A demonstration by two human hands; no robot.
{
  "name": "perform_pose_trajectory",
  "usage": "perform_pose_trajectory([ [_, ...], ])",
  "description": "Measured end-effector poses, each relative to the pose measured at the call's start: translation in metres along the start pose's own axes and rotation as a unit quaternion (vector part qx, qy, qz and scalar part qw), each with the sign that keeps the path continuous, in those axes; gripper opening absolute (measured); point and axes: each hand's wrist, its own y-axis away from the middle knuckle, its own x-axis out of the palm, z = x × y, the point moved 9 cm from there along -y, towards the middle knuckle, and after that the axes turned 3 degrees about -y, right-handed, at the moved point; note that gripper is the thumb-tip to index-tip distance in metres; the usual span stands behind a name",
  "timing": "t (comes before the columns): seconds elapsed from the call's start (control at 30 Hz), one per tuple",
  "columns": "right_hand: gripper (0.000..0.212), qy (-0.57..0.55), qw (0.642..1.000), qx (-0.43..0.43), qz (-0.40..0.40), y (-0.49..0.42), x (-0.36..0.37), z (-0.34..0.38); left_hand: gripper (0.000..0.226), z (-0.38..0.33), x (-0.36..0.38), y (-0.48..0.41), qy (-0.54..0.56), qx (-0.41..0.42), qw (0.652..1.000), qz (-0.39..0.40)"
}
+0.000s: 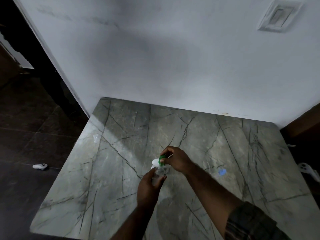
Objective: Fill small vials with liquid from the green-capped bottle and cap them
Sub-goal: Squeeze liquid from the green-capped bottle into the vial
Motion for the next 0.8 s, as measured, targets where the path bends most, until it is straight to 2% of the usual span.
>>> perform_pose_trajectory([
  [0.33, 0.023, 0.035, 0.999, -0.019, 0.008, -0.006, -0.001, 0.004, 0.055, 0.002, 0.001, -0.003, -0.003, -0.001, 1.0, 0.007],
  [0.8, 0.023, 0.052, 0.998, -0.036, 0.02, -0.007, 0.002, 0.001, 0.058, 0.01, 0.005, -0.004, -0.012, -0.034, 0.999, 0.002],
])
